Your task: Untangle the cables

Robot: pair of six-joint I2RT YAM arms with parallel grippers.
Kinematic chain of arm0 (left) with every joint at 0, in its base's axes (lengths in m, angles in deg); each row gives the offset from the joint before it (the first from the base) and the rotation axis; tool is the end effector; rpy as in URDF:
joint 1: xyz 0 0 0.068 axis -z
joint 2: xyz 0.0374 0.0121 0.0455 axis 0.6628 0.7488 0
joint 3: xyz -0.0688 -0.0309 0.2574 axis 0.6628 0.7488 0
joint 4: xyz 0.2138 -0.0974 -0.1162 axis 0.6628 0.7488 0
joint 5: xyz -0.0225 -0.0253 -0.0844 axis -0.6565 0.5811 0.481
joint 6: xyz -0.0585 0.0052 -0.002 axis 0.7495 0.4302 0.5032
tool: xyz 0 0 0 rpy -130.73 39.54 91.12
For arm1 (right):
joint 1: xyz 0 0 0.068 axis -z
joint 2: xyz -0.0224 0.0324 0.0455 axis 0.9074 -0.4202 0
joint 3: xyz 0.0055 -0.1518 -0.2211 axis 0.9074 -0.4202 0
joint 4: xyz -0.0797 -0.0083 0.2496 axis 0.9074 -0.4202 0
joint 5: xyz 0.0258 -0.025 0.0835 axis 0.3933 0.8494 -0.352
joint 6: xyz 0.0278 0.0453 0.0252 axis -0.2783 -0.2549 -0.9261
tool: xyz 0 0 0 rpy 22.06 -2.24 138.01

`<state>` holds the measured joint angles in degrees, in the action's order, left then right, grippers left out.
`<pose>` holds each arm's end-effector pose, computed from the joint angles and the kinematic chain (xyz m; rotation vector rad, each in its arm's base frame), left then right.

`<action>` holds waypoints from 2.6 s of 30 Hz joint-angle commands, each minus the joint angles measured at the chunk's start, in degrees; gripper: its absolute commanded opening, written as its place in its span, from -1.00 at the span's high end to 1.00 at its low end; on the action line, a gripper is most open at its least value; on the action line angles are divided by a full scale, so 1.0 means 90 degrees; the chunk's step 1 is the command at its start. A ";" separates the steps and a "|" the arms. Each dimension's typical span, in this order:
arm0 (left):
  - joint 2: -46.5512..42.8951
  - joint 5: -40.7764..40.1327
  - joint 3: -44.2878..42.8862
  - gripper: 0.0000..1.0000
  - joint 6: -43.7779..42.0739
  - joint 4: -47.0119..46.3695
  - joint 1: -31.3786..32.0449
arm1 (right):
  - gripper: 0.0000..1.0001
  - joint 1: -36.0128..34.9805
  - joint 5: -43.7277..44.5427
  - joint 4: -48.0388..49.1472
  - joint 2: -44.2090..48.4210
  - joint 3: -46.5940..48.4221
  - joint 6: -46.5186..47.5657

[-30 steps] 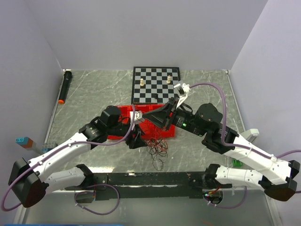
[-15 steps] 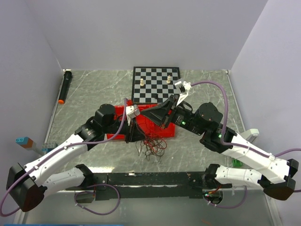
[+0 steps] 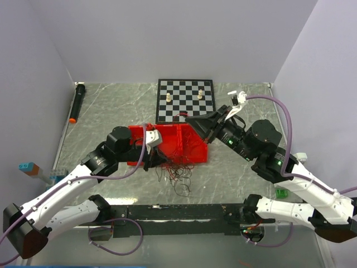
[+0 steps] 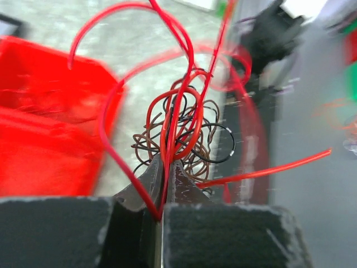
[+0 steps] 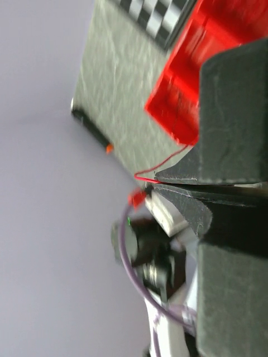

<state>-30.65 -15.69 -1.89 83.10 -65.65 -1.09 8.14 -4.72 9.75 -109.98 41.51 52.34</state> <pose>0.1456 -0.1594 0.3045 1.1040 1.6876 -1.1407 0.1057 0.1580 0.4676 -0.3842 1.4265 1.1022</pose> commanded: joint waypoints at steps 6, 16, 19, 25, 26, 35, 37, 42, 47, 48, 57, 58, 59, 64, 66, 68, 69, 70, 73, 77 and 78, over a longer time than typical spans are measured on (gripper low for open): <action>-0.0263 -0.2040 0.0829 0.98 -0.2008 0.0773 -0.0029 | 1.00 0.0690 0.1119 -0.0336 0.0766 0.0288 0.0603; -0.0322 -0.2353 0.1171 0.95 -0.2623 0.0958 -0.0029 | 1.00 0.1012 0.1363 -0.0855 0.1206 0.0336 0.0904; -0.0361 -0.2325 0.1337 0.88 -0.2946 0.1055 -0.0019 | 1.00 0.1061 0.1588 -0.1069 0.1138 0.1056 0.1334; -0.0371 -0.2285 0.1377 0.37 -0.3103 0.1046 -0.0029 | 1.00 0.1071 0.1530 -0.1128 0.0923 0.1831 0.1765; -0.0371 -0.2247 0.1348 0.28 -0.3103 0.1065 -0.0019 | 1.00 0.1071 0.1452 -0.1147 0.0875 0.1850 0.1727; -0.0332 -0.1993 0.0948 0.20 -0.2957 0.1348 -0.0077 | 1.00 0.1071 0.1120 -0.1206 0.0689 0.1626 0.1385; -0.0312 -0.1817 0.0627 0.13 -0.2840 0.1533 -0.0087 | 1.00 0.1071 0.1022 -0.1177 0.0562 0.1616 0.1316; -0.0263 -0.0657 -0.0272 0.30 -0.3044 0.2616 -0.0087 | 1.00 0.1110 0.0602 -0.0914 0.0114 0.1470 0.1141; -0.0351 -0.0215 -0.0518 0.56 -0.3103 0.3116 -0.0097 | 1.00 0.1344 0.0133 -0.0485 -0.0540 0.1294 0.0926; -0.0390 -0.0273 -0.0547 0.56 -0.3065 0.3107 -0.0107 | 1.00 0.1422 0.0046 -0.0426 -0.0638 0.1255 0.0887; -0.0332 -0.0888 -0.1424 0.63 -0.3406 0.3575 -0.0185 | 1.00 0.2272 -0.0668 -0.0035 -0.1293 0.0660 0.0515; -0.0283 -0.0956 -0.1610 0.62 -0.3406 0.3633 -0.0175 | 1.00 0.2340 -0.0668 0.0004 -0.1332 0.0563 0.0525; -0.0235 -0.1015 -0.1824 0.57 -0.3377 0.3701 -0.0185 | 1.00 0.2389 -0.0658 0.0063 -0.1381 0.0455 0.0544; 0.0321 -0.1337 -0.2743 -0.06 -0.3084 0.4101 -0.0175 | 1.00 0.2633 -0.0609 0.0356 -0.1839 -0.0072 0.0613; 0.0575 -0.1532 -0.2997 -0.07 -0.3123 0.4374 -0.0185 | 1.00 0.2711 -0.0639 0.0473 -0.2015 -0.0229 0.0623; 0.0722 -0.1786 -0.3222 -0.04 -0.3161 0.4493 -0.0175 | 1.00 0.2731 -0.0658 0.0561 -0.2152 -0.0346 0.0652; 0.0762 -0.1932 -0.3291 -0.03 -0.3200 0.4522 -0.0175 | 1.00 0.2731 -0.0610 0.0590 -0.2240 -0.0414 0.0681; 0.0762 -0.1972 -0.3349 -0.02 -0.3239 0.4532 -0.0185 | 1.00 0.2741 -0.0561 0.0610 -0.2318 -0.0463 0.0701; 0.0743 -0.2061 -0.3476 -0.01 -0.3318 0.4396 -0.0175 | 1.00 0.2770 -0.0414 0.0678 -0.2319 -0.0600 0.0750; 0.0889 -0.1993 -0.3652 0.00 -0.3182 0.4337 -0.0175 | 1.00 0.2819 -0.0210 0.0679 -0.2114 -0.0649 0.0779; 0.0899 -0.1963 -0.3672 0.00 -0.3152 0.4318 -0.0185 | 1.00 0.2848 -0.0209 0.0669 -0.2075 -0.0649 0.0769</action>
<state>-23.14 -32.98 -31.68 53.94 -25.89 -2.58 32.77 -8.79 11.28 -131.86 35.00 58.37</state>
